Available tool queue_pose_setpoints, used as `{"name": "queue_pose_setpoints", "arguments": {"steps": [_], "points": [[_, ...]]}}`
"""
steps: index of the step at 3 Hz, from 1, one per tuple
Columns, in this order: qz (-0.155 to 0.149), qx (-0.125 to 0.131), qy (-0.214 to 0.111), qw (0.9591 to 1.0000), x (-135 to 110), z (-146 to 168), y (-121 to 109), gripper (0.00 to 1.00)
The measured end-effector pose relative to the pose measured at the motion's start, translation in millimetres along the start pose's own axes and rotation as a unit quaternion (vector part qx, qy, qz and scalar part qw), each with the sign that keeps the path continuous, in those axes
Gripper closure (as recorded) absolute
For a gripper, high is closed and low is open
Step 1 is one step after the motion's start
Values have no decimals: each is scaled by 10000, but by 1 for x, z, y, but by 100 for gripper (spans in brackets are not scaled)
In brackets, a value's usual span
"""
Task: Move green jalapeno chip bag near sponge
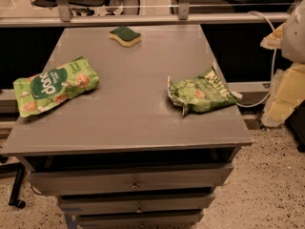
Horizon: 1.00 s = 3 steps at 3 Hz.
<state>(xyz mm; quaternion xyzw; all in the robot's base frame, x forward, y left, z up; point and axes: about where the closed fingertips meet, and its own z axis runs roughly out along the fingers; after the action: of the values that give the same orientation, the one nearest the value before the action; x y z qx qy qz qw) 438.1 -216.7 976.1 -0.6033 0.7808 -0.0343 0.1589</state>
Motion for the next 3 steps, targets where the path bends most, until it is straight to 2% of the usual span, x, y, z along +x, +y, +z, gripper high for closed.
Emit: {"name": "queue_pose_setpoints", "arguments": {"steps": [2,3], "points": [[-116,97,-86,9998,-5,1,-4,0],[-334,102,-269,9990,-12,36,-11,0]]}}
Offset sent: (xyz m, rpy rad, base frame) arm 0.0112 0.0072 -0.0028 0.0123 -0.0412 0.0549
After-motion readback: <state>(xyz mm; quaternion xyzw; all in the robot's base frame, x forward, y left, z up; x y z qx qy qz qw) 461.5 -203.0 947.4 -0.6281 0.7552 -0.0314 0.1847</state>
